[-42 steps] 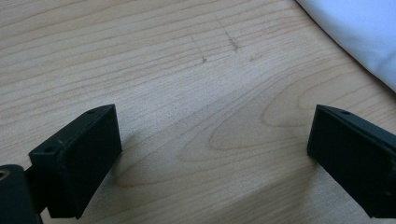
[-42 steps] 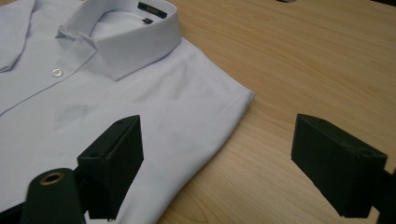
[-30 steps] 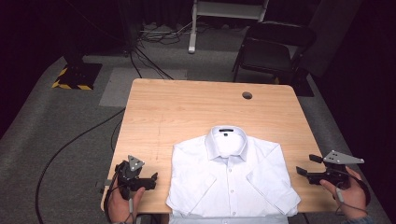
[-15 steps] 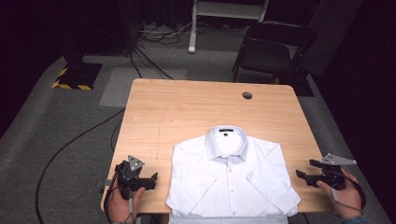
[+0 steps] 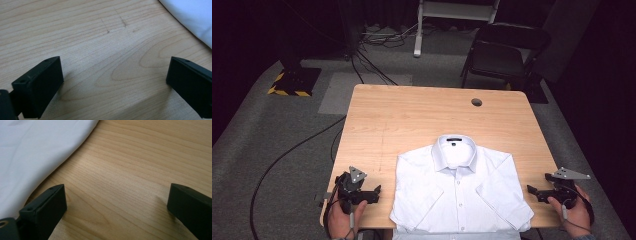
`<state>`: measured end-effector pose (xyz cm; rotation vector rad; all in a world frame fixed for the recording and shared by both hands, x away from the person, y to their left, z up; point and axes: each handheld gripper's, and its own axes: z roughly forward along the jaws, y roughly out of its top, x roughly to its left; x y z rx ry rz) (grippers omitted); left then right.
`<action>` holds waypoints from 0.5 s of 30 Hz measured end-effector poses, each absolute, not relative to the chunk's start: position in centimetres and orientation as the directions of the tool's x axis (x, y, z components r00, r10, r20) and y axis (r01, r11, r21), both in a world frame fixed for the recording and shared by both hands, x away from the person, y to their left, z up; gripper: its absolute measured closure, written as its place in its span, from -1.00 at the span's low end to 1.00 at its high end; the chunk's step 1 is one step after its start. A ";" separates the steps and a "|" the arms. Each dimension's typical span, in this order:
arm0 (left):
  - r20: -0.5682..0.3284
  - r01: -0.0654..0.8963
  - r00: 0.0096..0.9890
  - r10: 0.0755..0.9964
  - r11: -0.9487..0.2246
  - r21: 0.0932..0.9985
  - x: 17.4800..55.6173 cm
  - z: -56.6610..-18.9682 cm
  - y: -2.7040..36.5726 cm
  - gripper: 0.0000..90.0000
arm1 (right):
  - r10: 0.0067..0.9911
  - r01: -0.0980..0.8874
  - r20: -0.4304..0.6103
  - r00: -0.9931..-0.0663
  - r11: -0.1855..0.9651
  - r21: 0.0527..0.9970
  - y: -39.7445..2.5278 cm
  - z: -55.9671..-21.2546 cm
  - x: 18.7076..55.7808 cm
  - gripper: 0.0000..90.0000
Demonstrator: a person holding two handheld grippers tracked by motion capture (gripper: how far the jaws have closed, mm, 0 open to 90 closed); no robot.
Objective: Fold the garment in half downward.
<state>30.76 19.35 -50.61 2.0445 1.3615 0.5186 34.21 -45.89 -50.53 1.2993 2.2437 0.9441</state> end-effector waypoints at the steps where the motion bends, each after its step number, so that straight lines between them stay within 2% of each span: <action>1: -0.016 0.675 0.395 0.918 -0.279 0.683 30.8 -50.6 19.4 -0.99 | 0.860 0.607 0.007 -0.510 0.355 0.711 -45.9 -50.5 34.3 -0.97; 10: -0.016 0.674 0.399 0.917 -0.282 0.683 31.0 -50.6 19.4 -0.99 | 0.857 0.606 0.005 -0.516 0.361 0.708 -46.0 -50.6 34.5 -1.00; 15: -0.015 0.683 0.369 0.929 -0.259 0.683 30.9 -50.6 19.2 -0.99 | 0.857 0.607 0.005 -0.516 0.361 0.708 -46.0 -50.6 34.5 -1.00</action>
